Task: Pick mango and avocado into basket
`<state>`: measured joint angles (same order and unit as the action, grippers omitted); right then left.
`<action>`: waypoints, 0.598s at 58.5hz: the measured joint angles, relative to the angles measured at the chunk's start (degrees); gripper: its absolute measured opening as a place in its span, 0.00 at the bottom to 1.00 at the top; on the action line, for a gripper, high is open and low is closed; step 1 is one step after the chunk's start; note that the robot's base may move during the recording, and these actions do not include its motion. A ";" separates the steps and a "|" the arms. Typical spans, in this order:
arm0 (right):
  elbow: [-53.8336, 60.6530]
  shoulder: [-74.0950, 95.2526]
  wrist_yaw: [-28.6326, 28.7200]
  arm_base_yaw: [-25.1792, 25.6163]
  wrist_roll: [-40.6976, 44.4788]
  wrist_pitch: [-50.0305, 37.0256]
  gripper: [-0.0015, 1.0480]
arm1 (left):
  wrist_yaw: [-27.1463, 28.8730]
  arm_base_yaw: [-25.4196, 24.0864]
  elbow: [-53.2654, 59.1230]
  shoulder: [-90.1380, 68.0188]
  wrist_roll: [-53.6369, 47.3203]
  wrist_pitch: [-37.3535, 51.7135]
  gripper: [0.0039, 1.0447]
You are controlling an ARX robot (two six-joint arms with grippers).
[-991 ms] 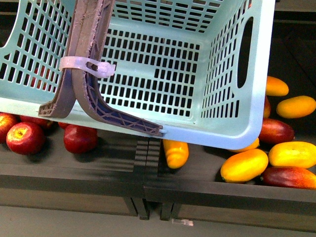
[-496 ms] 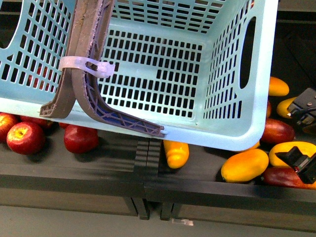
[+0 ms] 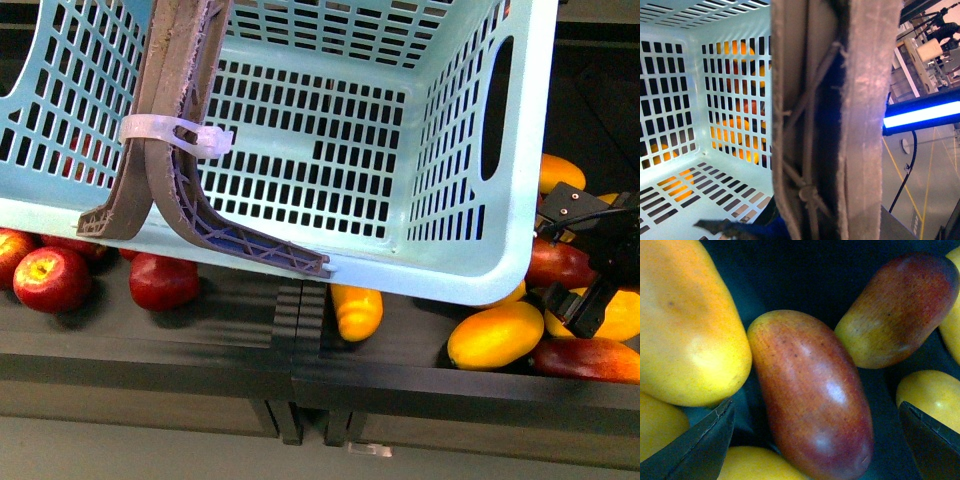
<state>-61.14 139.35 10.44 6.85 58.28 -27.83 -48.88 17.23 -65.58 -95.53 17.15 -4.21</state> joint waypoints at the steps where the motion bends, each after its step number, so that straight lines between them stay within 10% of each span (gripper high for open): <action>1: -0.33 0.17 -0.09 0.00 0.24 0.24 0.92 | 0.00 0.00 0.00 0.00 0.00 0.00 0.14; 35: -15.80 7.98 -4.33 1.01 4.02 12.31 0.92 | -0.02 0.00 0.00 0.00 0.00 0.00 0.14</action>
<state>-76.95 147.33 6.11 7.86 62.30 -15.53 -48.90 17.23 -65.58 -95.53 17.15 -4.21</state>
